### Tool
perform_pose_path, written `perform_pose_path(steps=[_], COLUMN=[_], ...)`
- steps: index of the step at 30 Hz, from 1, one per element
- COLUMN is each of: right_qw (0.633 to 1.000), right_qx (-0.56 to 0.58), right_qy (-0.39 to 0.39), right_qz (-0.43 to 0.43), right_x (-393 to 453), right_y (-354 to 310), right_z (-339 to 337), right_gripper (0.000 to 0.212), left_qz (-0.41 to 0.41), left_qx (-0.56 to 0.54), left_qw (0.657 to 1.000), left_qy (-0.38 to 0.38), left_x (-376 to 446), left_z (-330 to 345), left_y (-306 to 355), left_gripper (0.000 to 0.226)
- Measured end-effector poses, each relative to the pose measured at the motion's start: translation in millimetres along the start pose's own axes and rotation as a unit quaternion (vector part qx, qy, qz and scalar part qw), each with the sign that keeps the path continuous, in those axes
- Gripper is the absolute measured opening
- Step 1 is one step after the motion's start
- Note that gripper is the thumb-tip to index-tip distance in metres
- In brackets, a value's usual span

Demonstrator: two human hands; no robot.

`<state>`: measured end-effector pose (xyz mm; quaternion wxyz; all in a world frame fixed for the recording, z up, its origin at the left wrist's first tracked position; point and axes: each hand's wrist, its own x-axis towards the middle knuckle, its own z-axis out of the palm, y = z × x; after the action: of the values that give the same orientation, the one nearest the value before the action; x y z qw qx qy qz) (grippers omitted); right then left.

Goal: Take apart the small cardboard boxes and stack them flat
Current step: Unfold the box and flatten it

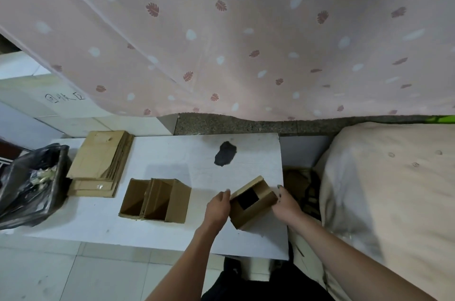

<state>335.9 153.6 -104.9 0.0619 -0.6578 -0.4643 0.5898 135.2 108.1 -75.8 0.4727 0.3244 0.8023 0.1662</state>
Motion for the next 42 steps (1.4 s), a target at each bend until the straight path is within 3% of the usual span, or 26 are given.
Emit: perform_pose_path(steps=[5, 9, 12, 19, 28, 37, 42], right_qw=[0.975, 0.947, 0.940, 0.959, 0.992, 0.990, 0.988], right_qx=[0.171, 0.292, 0.318, 0.255, -0.001, -0.032, -0.028], right_qy=[0.056, 0.008, 0.012, 0.066, 0.123, 0.134, 0.148], right_qz=[0.128, 0.135, 0.126, 0.109, 0.014, -0.018, -0.019], right_x=[-26, -51, -56, -58, -71, -82, -85], right_y=[-3, -12, -18, -23, -37, -39, -29], right_z=[13, 27, 42, 72, 80, 74, 68], right_gripper=[0.030, 0.014, 0.014, 0.035, 0.029, 0.018, 0.043], left_qz=[0.115, 0.142, 0.145, 0.142, 0.100, 0.069, 0.020], left_qx=[0.121, 0.142, 0.167, 0.164, 0.122, 0.057, -0.089], left_qw=[0.986, 0.977, 0.972, 0.972, 0.984, 0.993, 0.987], left_qy=[-0.019, -0.065, -0.083, -0.090, -0.084, -0.076, -0.129], left_x=[10, 10, 8, 0, -18, -20, -16], left_z=[-6, 0, 2, -2, -14, -17, -28], left_y=[22, 36, 32, 2, -22, -22, -32], left_gripper=[0.044, 0.045, 0.046, 0.046, 0.044, 0.039, 0.030])
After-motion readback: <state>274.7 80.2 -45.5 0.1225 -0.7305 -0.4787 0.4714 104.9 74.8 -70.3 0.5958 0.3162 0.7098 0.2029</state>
